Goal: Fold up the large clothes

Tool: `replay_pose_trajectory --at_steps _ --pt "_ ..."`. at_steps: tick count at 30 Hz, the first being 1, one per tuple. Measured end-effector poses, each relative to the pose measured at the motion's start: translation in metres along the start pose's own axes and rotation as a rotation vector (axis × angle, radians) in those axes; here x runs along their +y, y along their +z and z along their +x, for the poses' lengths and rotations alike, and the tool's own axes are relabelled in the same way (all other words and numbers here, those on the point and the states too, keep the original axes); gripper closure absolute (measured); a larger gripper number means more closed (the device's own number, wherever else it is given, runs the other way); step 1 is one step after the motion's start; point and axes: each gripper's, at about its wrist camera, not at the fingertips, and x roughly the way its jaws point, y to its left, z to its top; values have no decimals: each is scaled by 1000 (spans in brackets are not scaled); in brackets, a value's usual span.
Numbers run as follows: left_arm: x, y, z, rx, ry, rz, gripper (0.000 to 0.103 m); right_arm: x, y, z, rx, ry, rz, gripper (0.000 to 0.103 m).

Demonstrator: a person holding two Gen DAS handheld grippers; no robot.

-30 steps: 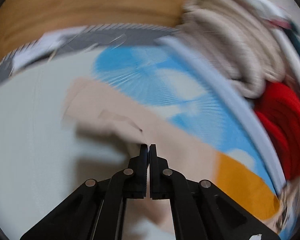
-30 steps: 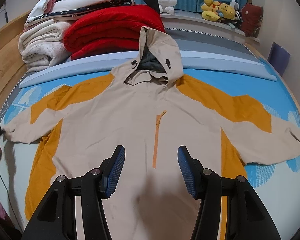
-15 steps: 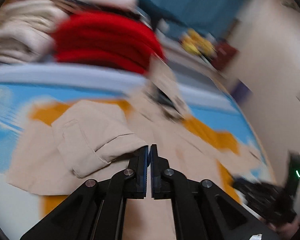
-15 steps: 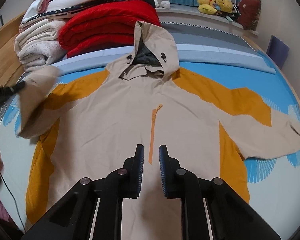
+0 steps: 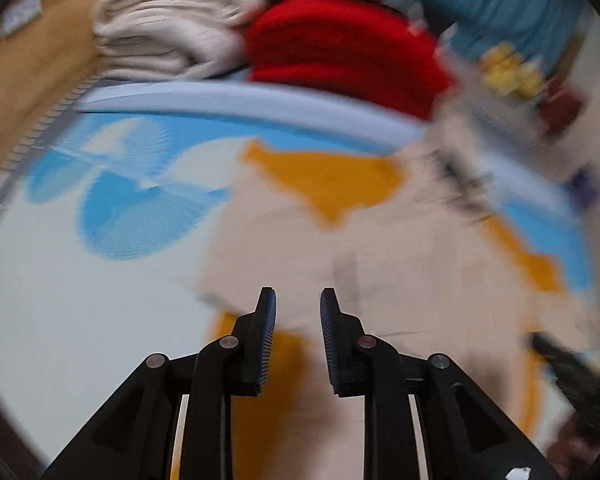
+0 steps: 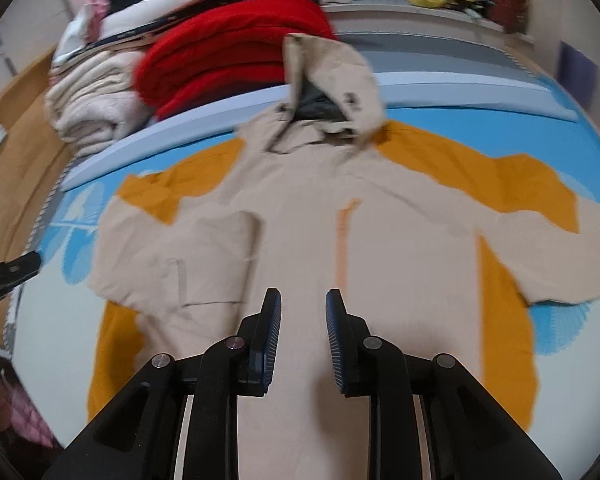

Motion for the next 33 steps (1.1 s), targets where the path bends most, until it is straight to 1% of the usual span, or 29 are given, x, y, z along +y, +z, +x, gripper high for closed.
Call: replay_pose_trajectory --at_steps 1,2,3,4,6,7,9,10,11,12,14,16,17,18,19,20,22,24,25,26,28,29,30,31,32,33 --pt "4 7 4 12 -31 -30 86 12 -3 3 0 21 -29 78" --pt "4 13 6 13 -67 -49 86 26 -6 8 -3 47 -68 78" --pt "5 20 7 3 -87 -56 85 41 -9 14 -5 68 -112 78" --pt "5 29 7 -25 -68 -49 84 52 -11 18 -3 77 -142 78" --pt "11 36 7 -59 -10 -55 84 86 -19 35 -4 89 -249 78" --pt "19 40 9 -55 -6 -80 84 99 -23 45 -5 79 -294 75" --pt "33 43 16 -28 -32 -128 84 119 -30 64 0 65 -360 68" --pt "38 46 19 -11 -40 -153 84 131 -34 79 17 48 -395 63" --pt "51 43 18 -7 -40 -166 84 144 -38 98 46 15 -441 62" --pt "57 44 18 -3 -38 -180 84 152 -43 112 71 -19 -479 62" --pt "69 45 16 -2 -49 -211 84 166 -49 135 124 -51 -547 61" --pt "78 51 14 -11 -59 -242 84 175 -56 149 154 -106 -628 62" --pt "82 52 11 -16 -58 -250 84 176 -57 152 168 -135 -659 65" --pt "88 54 9 -20 -56 -267 84 172 -53 152 168 -155 -671 74" --pt "93 55 7 -22 -59 -285 84 166 -48 144 159 -154 -659 97" --pt "97 56 6 -25 -62 -298 84 156 -38 131 137 -132 -614 97" --pt "102 57 4 -28 -68 -311 84 132 -15 99 63 -100 -497 99" --pt "103 57 4 -22 -76 -313 84 86 8 47 -42 -77 -327 99" --pt "103 57 4 -20 -79 -315 84 71 12 32 -69 -77 -280 99" --pt "103 57 4 -18 -80 -316 84 43 16 10 -112 -100 -211 100" --pt "100 56 5 -15 -79 -308 84 5 18 -7 -159 -161 -110 100" --pt "98 55 6 -11 -79 -300 84 -26 14 -13 -167 -193 -11 97" --pt "96 55 7 -8 -81 -293 84 -43 11 -13 -162 -200 43 95" --pt "93 54 7 -4 -82 -284 84 -70 3 -6 -132 -196 146 87" --pt "92 53 8 -2 -82 -279 84 -88 -1 4 -86 -181 223 74" --pt "91 52 9 2 -82 -275 84 -100 -6 15 -45 -145 299 68"
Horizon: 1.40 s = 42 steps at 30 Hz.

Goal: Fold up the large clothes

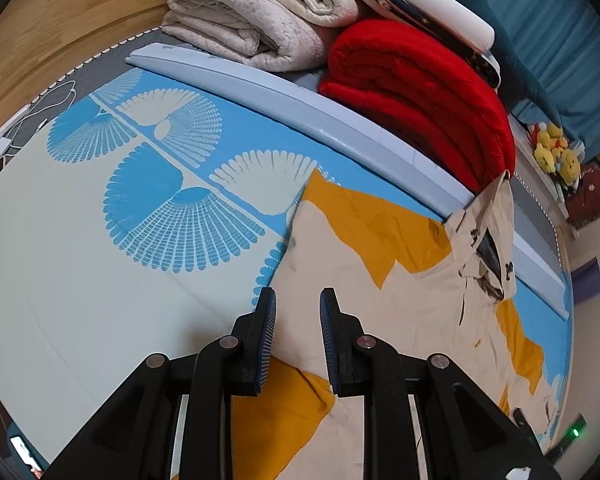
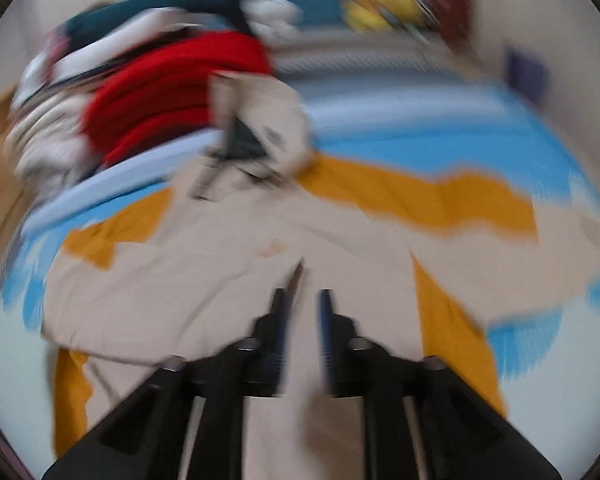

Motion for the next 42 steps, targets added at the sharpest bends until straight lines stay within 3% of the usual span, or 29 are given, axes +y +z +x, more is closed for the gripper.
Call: replay_pose_trajectory --at_steps 2,4,8,11,12,13,14,18,22,23,28,30,32,34,37,39,42 --pt "-1 -2 3 10 -4 4 84 -9 -6 29 102 117 93 62" --pt "0 -2 4 16 -3 4 84 -6 -14 56 187 167 112 62" --pt "3 -2 7 21 13 13 84 3 -28 93 276 213 158 62" --pt "6 -2 10 26 26 16 84 8 -28 103 267 233 178 65" --pt "7 -1 10 26 31 15 84 12 -26 102 259 231 157 71" --pt "7 -1 11 27 34 15 84 16 -23 97 236 225 128 91" --pt "7 -1 12 28 34 13 84 18 -17 93 212 230 113 95" --pt "4 0 13 26 29 13 84 19 21 35 -3 249 100 96" --pt "-1 -3 17 31 38 33 84 -11 46 -11 -145 177 136 97" --pt "-3 -4 17 34 38 38 84 -25 52 -16 -170 102 138 96" --pt "-9 -8 20 38 42 57 84 -99 55 -4 -136 -146 263 90" --pt "-9 -9 20 39 41 59 84 -112 54 -4 -146 -173 281 81" --pt "-13 -11 22 41 44 70 84 -118 54 -1 -155 -136 262 73" --pt "-18 -14 25 48 47 87 84 -114 52 12 -116 -42 250 69" --pt "-25 -17 29 58 48 110 84 -117 46 59 68 94 231 66" --pt "-30 -19 32 58 55 126 84 -122 37 86 164 0 211 66" --pt "-36 -23 32 48 74 157 84 -143 38 82 174 31 288 68"
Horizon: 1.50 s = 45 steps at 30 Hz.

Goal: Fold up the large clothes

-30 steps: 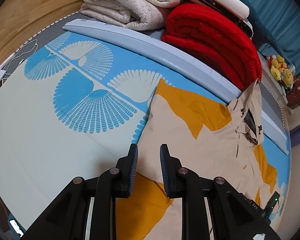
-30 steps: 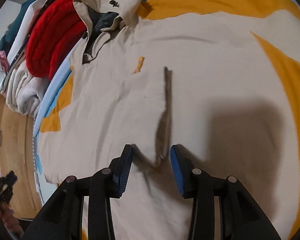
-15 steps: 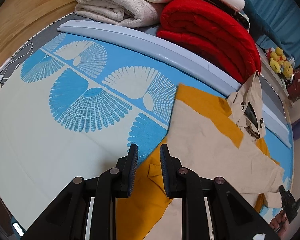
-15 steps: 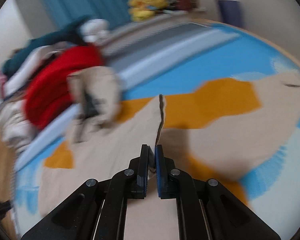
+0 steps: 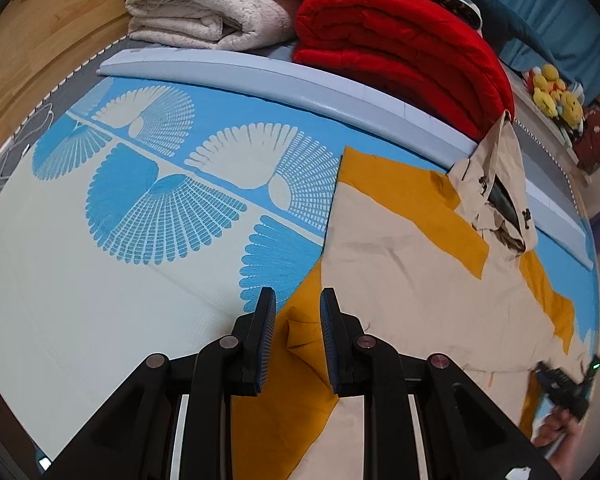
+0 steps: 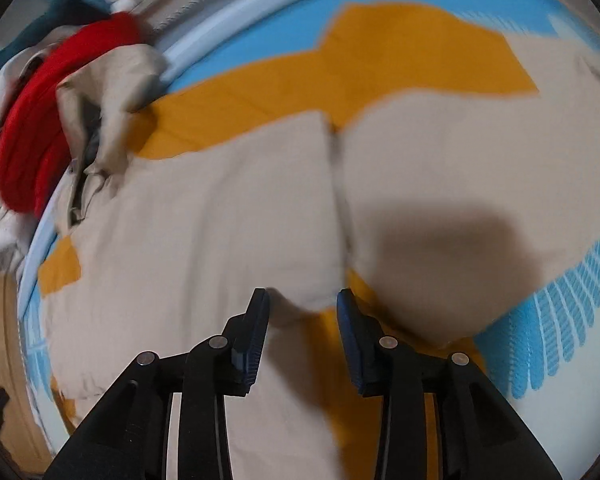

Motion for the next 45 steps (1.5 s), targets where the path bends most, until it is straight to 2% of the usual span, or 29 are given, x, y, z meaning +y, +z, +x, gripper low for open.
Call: replay_pose_trajectory --at_steps 1,4,9,12,16,17,18,19,23,27,29,32,34,38,45 --pt "-5 -2 -2 -15 21 26 84 -2 3 -9 -16 -1 -6 68" --pt "-30 -13 -8 -63 49 133 84 2 15 -56 -146 -42 -135 67" --pt "-82 -45 -19 -84 -44 318 83 -10 17 -102 -236 -106 -278 67" --pt "-105 -64 -28 -93 -106 406 83 -37 20 -120 -270 -139 -272 67" --pt "-131 -89 -30 -106 -126 499 82 -103 35 -138 -316 -154 -147 68" --pt "-137 -94 -27 -100 -126 514 82 -119 39 -141 -331 -140 -113 85" --pt "-142 -98 -25 -92 -129 528 82 -142 45 -145 -343 -123 -66 96" --pt "-145 -102 -24 -83 -133 538 82 -157 49 -146 -353 -128 -33 100" --pt "-155 -114 -21 -59 -161 557 82 -233 68 -154 -401 -189 127 98" --pt "-161 -124 -13 -42 -158 583 82 -291 80 -156 -426 -155 256 94" --pt "-164 -128 -6 -30 -150 593 82 -318 88 -152 -428 -135 318 87" --pt "-169 -133 2 -10 -145 609 82 -340 94 -143 -423 -127 377 75" --pt "-173 -136 7 1 -152 627 82 -354 95 -135 -417 -106 412 72" --pt "-175 -138 13 3 -142 654 82 -375 103 -120 -410 -86 492 71" --pt "-170 -135 24 24 -129 639 82 -387 115 -111 -479 -63 556 71"
